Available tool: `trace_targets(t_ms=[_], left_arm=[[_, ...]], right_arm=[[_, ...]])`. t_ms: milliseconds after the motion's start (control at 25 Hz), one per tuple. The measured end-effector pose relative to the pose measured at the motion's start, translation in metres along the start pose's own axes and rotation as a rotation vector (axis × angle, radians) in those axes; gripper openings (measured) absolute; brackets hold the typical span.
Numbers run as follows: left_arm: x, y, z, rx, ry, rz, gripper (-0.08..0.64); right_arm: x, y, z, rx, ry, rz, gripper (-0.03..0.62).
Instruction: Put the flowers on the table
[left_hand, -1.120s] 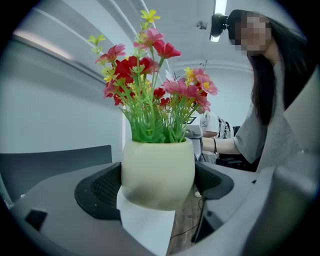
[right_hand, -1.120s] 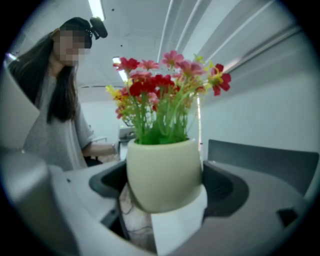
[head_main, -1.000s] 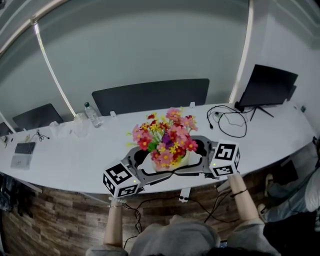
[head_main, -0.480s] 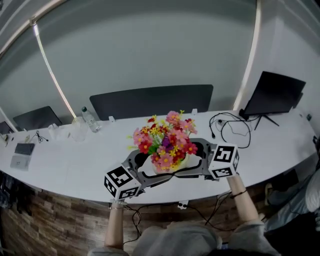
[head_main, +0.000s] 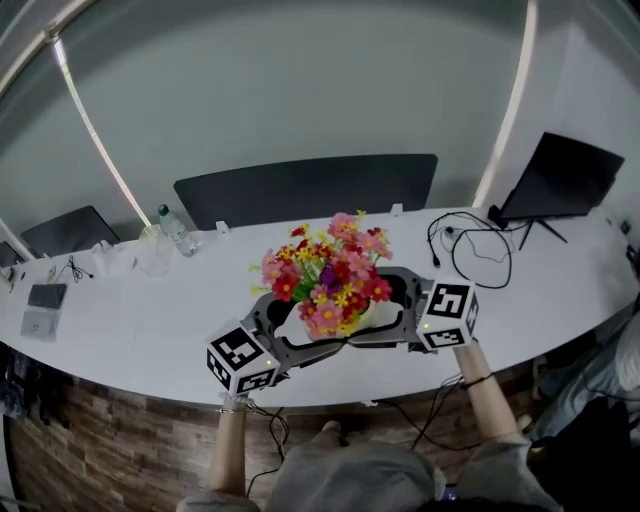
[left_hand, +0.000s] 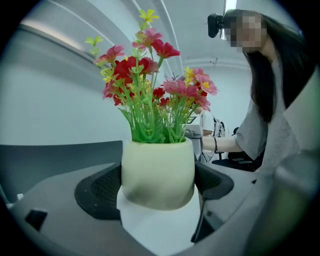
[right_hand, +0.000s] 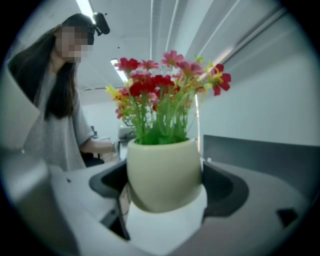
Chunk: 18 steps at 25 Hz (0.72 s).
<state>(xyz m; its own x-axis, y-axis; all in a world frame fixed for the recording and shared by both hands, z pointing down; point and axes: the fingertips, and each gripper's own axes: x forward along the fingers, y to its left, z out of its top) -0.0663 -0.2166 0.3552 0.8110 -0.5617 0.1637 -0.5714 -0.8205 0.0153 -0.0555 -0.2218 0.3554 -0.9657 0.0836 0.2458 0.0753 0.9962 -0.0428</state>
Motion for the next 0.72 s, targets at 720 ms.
trace_targets(t_ms=[720], left_arm=[[0.010,0.036,-0.035,-0.024,0.065,-0.068,0.449]], right_arm=[[0.024,-0.033,-0.032,0.066,0.013,-0.042,0.454]])
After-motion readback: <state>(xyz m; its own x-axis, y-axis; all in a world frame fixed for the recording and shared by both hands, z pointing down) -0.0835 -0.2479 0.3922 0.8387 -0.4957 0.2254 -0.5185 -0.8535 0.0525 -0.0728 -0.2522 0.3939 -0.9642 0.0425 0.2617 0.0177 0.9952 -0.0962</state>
